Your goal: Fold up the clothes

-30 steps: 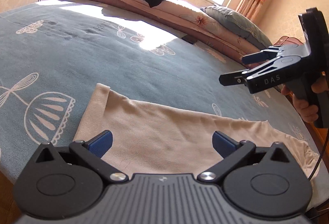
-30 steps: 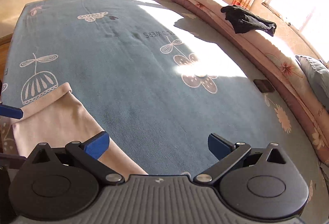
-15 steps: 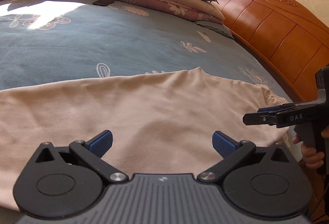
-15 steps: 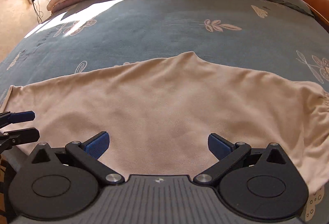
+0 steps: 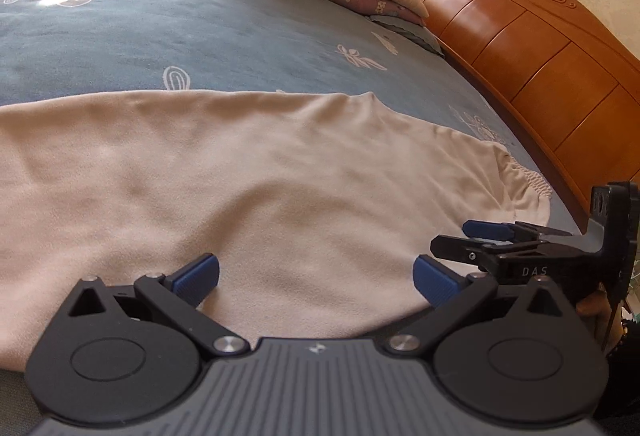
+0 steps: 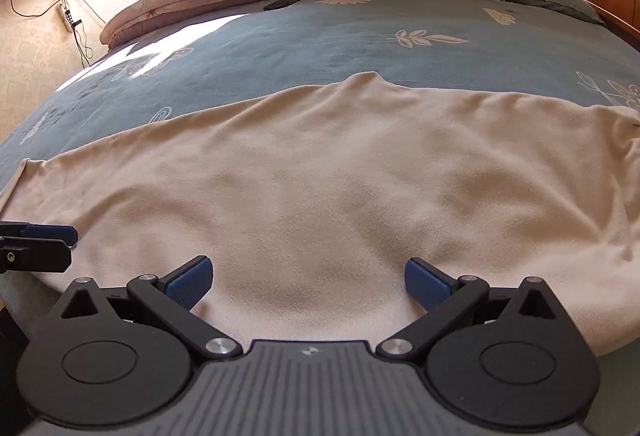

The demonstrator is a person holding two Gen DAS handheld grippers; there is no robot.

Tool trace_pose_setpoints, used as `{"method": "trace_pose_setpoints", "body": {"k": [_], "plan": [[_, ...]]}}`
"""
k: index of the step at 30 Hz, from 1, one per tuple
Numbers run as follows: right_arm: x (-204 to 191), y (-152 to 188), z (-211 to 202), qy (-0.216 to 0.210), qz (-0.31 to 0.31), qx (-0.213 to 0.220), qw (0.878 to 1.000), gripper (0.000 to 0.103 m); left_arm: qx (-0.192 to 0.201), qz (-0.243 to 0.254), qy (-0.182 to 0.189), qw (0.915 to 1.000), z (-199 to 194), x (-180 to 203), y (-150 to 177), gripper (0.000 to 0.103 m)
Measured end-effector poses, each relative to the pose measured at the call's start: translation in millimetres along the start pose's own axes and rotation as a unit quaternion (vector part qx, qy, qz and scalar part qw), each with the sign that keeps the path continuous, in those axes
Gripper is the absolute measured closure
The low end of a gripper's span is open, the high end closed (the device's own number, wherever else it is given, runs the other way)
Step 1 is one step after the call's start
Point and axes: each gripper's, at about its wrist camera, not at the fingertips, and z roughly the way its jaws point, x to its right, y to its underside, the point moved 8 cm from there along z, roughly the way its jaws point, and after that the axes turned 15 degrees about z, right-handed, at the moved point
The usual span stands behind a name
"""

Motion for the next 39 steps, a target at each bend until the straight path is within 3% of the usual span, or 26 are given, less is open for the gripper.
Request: {"method": "trace_pose_setpoints", "body": {"k": [4, 7, 9, 11, 15, 20, 23, 26, 32, 37, 39], "plan": [[1.0, 3.1, 0.0, 0.004, -0.008, 0.015, 1.0, 0.0, 0.012, -0.001, 0.003, 0.9999, 19.3, -5.1, -31.2, 0.001], [0.3, 4.9, 1.0, 0.009, -0.015, 0.022, 1.0, 0.0, -0.017, -0.022, -0.002, 0.9996, 48.9, -13.6, -26.4, 0.001], [0.0, 5.4, 1.4, 0.011, -0.016, 0.025, 0.999, 0.0, -0.007, -0.018, -0.009, 0.9998, 53.4, -14.5, -19.0, 0.001], [0.5, 5.7, 1.5, 0.012, -0.016, 0.029, 0.999, 0.0, 0.002, 0.005, -0.017, 0.9998, 51.4, -10.9, -13.0, 0.001], [-4.3, 8.9, 6.0, 0.036, -0.038, 0.035, 0.998, 0.0, -0.031, 0.08, -0.052, 0.995, 52.0, 3.0, -8.4, 0.001], [-6.3, 7.6, 8.6, 0.054, -0.037, 0.031, 0.997, 0.0, -0.027, 0.02, -0.058, 0.9978, 27.2, 5.6, -20.0, 0.001], [-6.3, 7.1, 9.1, 0.056, -0.039, 0.027, 0.997, 0.0, -0.023, 0.042, -0.081, 0.9956, 7.9, 11.1, -18.4, 0.001], [-6.6, 7.5, 9.3, 0.06, -0.037, 0.03, 0.997, 0.0, -0.045, 0.06, -0.107, 0.9914, 6.3, 9.7, -3.1, 0.001], [-6.4, 8.4, 9.1, 0.06, -0.033, 0.034, 0.997, 0.0, -0.064, 0.036, -0.108, 0.9914, 7.8, 3.4, 30.0, 0.001], [-8.3, 9.2, 7.7, 0.069, -0.044, 0.031, 0.996, 0.0, -0.062, 0.027, -0.101, 0.9926, 5.7, 0.6, 30.5, 0.001], [-7.9, 3.4, -3.2, 0.047, -0.023, 0.048, 0.997, 0.0, -0.058, 0.02, -0.097, 0.9934, 5.1, -0.9, 30.6, 0.001]]}}
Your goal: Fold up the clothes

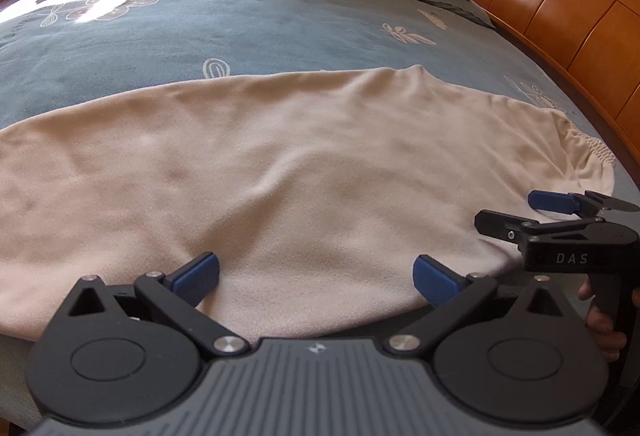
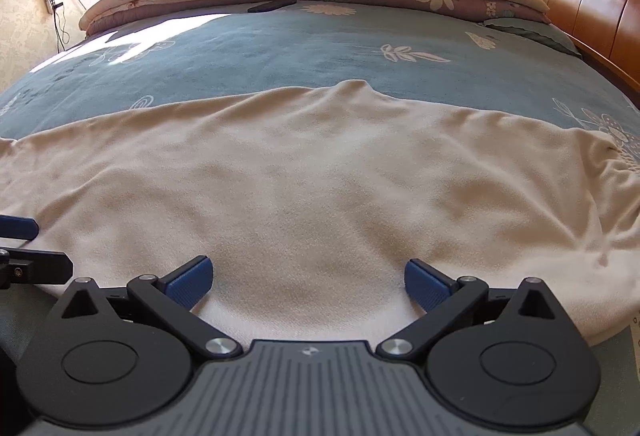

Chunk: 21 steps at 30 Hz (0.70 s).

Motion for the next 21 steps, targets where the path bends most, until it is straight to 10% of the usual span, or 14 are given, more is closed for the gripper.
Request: {"method": "trace_pose_setpoints", "body": {"k": [21], "plan": [[82.7, -11.3, -14.6, -0.018, 0.133, 0.054, 0.989, 0.0, 0.026, -0.041, 0.033, 0.9983, -0.8, -9.5, -0.4, 0.001]]}}
